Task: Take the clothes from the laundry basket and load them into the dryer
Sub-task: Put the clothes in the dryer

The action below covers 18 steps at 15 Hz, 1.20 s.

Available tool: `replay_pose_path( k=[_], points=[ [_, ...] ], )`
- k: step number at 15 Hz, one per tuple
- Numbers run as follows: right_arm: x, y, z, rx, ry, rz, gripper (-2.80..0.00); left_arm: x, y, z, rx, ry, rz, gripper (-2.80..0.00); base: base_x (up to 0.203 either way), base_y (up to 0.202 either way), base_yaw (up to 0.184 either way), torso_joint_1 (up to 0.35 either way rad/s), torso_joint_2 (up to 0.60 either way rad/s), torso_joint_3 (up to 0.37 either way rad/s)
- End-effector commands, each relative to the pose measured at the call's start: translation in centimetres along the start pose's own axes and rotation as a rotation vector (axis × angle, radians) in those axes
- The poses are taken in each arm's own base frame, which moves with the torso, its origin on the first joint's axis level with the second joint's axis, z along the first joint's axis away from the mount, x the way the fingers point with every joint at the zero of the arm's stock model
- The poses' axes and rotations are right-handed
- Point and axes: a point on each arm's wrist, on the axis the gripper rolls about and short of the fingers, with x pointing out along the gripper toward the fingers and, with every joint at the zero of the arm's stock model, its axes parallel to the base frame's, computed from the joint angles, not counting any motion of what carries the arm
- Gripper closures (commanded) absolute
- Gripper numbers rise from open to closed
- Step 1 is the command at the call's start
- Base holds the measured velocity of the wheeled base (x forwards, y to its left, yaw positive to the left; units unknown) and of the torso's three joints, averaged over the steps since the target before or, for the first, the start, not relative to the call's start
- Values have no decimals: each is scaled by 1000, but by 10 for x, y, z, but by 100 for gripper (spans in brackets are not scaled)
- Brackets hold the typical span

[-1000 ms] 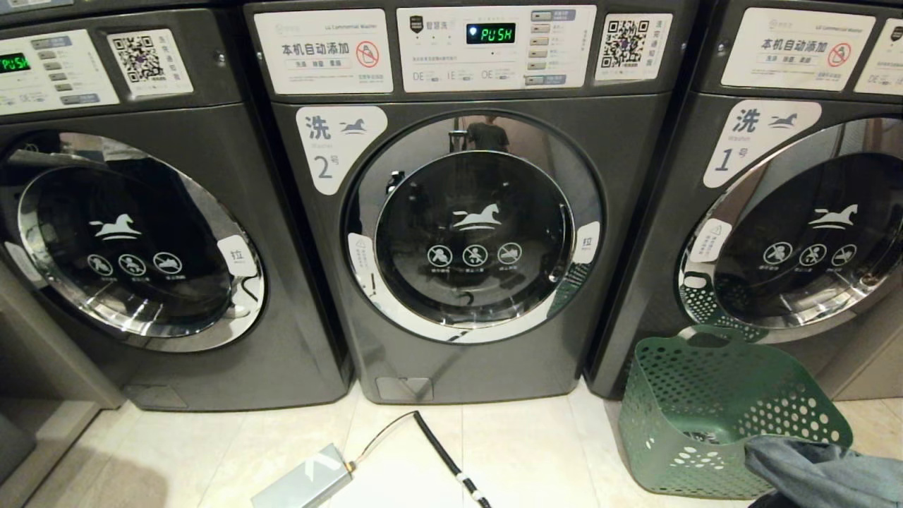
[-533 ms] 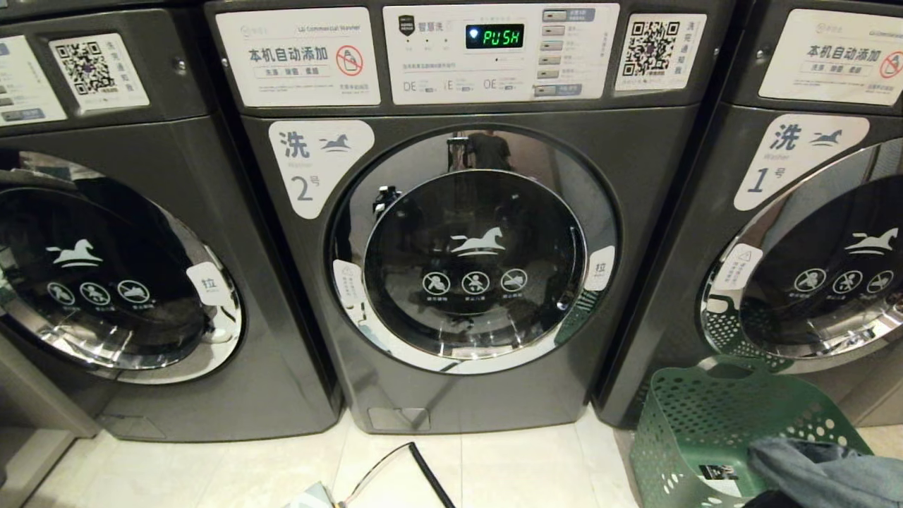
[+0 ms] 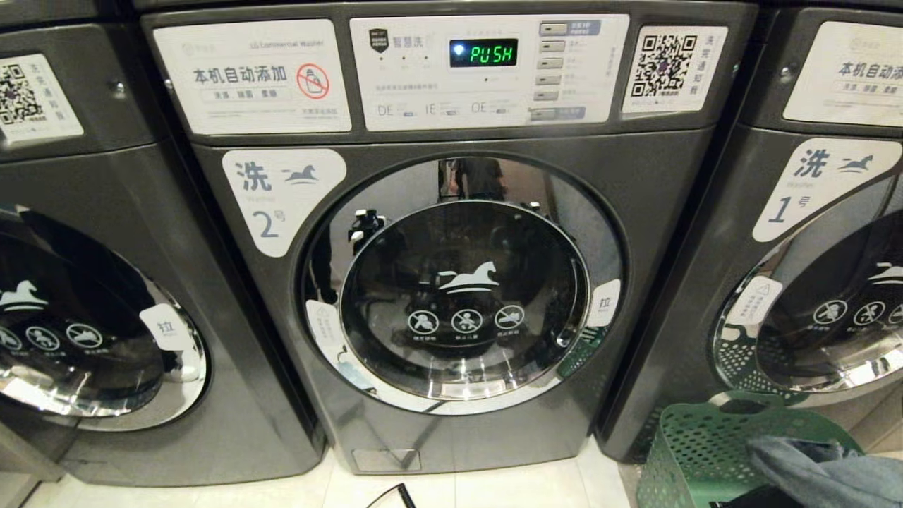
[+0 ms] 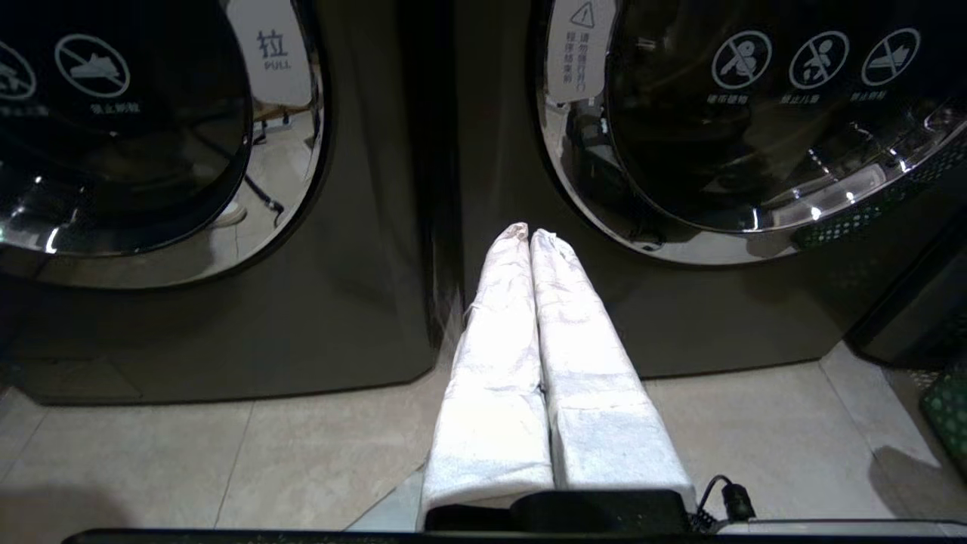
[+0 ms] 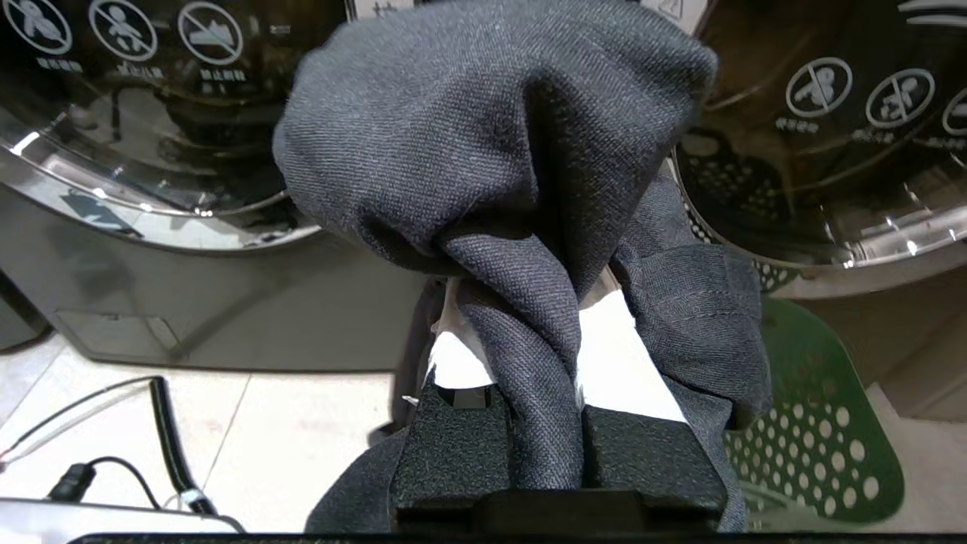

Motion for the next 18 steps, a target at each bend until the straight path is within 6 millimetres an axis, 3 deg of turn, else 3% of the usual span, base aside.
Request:
replay_pose_path(
  k=[1,7,18],
  points=[
    [0,0,0,0,1,1,0,0,0,0,0,-1,1,0,141,0,-9,2,3,2],
    [0,0,0,0,2,-1,0,0,0,0,-1,2,1,0,150,0,0,3,3,1],
    [0,0,0,2,1,1,0,0,0,0,-5,-1,3,0,0,0,0,0,0,0]
  ],
)
